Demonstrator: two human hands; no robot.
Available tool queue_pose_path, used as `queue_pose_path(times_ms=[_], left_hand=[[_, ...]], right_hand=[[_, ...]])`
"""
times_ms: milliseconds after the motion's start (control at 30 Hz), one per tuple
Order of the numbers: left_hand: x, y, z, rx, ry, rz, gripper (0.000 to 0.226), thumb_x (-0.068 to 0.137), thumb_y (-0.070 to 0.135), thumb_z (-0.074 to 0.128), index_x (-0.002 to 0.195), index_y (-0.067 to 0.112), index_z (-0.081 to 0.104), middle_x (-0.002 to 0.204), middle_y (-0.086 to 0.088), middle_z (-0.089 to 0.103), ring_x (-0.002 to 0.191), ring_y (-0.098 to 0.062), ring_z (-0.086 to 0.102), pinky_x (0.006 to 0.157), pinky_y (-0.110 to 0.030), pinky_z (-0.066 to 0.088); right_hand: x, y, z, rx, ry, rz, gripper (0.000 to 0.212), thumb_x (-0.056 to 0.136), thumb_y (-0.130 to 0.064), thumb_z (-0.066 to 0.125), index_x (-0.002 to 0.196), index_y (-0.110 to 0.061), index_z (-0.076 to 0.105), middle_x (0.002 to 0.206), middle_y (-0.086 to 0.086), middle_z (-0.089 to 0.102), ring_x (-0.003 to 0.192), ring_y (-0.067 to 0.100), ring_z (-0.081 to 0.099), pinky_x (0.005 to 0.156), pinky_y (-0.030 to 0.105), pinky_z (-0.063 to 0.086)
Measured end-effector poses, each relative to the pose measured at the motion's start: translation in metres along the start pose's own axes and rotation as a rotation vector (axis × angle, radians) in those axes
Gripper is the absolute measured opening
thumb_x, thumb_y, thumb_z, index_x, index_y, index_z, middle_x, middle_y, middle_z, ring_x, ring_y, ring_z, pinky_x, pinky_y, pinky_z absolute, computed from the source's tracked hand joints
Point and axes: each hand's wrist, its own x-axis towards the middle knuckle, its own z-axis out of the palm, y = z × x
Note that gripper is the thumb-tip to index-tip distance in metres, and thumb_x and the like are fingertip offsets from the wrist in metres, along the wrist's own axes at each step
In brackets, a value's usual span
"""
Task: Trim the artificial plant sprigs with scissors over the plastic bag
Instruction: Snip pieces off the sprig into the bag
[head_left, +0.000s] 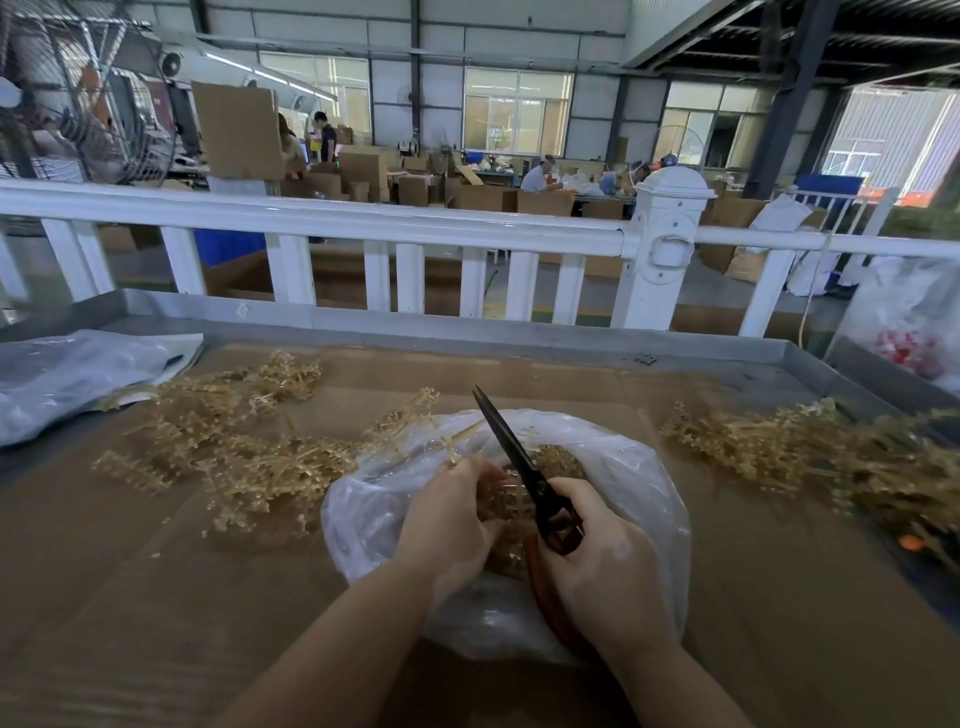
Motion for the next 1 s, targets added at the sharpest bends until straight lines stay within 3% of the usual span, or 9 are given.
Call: queue_pose_path(times_ms=[133,267,367,500,633,833,1000], left_hand=[[0.0,-0.001,-0.001,0.002,-0.03,0.035,0.04,0.081,0.016,0.073,0.114,0.031,0.055,0.115,0.007,0.06,0.106,-0.01,0.056,0.094,-0.027,0.046],[0.001,-0.005,-0.003,-0.064,-0.016,-0.003,0.038,0.078,0.015,0.075,0.102,0.034,0.053,0.112,0.003,0.062,0.104,-0.015,0.057,0.092,-0.034,0.047],[0.002,-0.006,-0.001,-0.121,-0.009,-0.013,0.038,0.075,0.014,0.078,0.098,0.032,0.055,0.107,0.0,0.063,0.099,-0.019,0.06,0.088,-0.038,0.05],[0.002,-0.005,0.001,-0.156,-0.012,-0.004,0.037,0.074,0.011,0.078,0.099,0.03,0.057,0.107,0.002,0.063,0.099,-0.017,0.059,0.089,-0.037,0.05],[0.0,-0.006,-0.005,-0.324,-0.072,-0.008,0.037,0.069,0.005,0.082,0.095,0.022,0.063,0.097,0.002,0.067,0.092,-0.012,0.064,0.084,-0.03,0.053],[-0.003,-0.005,-0.01,-0.49,-0.073,-0.086,0.02,0.075,0.01,0.079,0.093,0.011,0.072,0.096,-0.007,0.07,0.093,-0.021,0.067,0.089,-0.041,0.053],[-0.003,-0.001,-0.005,-0.399,-0.016,-0.097,0.007,0.077,0.022,0.078,0.078,0.026,0.073,0.079,0.01,0.07,0.079,-0.004,0.065,0.078,-0.023,0.053]], right_hand=[[0.0,0.002,0.001,-0.013,-0.038,0.012,0.032,0.078,-0.021,0.078,0.105,-0.027,0.064,0.08,-0.017,0.069,0.076,-0.003,0.063,0.065,0.004,0.045],[-0.001,0.001,0.001,-0.002,-0.023,0.01,0.032,0.076,-0.02,0.079,0.103,-0.027,0.064,0.076,-0.018,0.067,0.073,-0.01,0.056,0.062,-0.004,0.035],[-0.001,0.001,0.001,0.013,-0.027,0.007,0.031,0.077,-0.024,0.078,0.104,-0.028,0.063,0.077,-0.019,0.067,0.074,-0.007,0.06,0.063,-0.001,0.039],[-0.001,0.0,-0.001,0.001,-0.047,0.0,0.031,0.078,-0.025,0.077,0.104,-0.03,0.062,0.078,-0.019,0.068,0.075,-0.004,0.063,0.062,0.002,0.042],[0.0,0.0,-0.001,-0.019,-0.052,0.013,0.03,0.078,-0.02,0.077,0.102,-0.03,0.062,0.075,-0.017,0.068,0.072,0.003,0.064,0.059,0.013,0.047],[0.001,-0.001,-0.001,-0.011,-0.046,-0.002,0.031,0.076,-0.01,0.077,0.102,-0.023,0.065,0.074,-0.021,0.064,0.075,-0.011,0.054,0.062,-0.007,0.032],[0.001,-0.001,-0.002,-0.004,-0.06,-0.009,0.032,0.076,-0.01,0.077,0.104,-0.023,0.066,0.077,-0.016,0.068,0.077,-0.004,0.06,0.064,-0.004,0.036]])
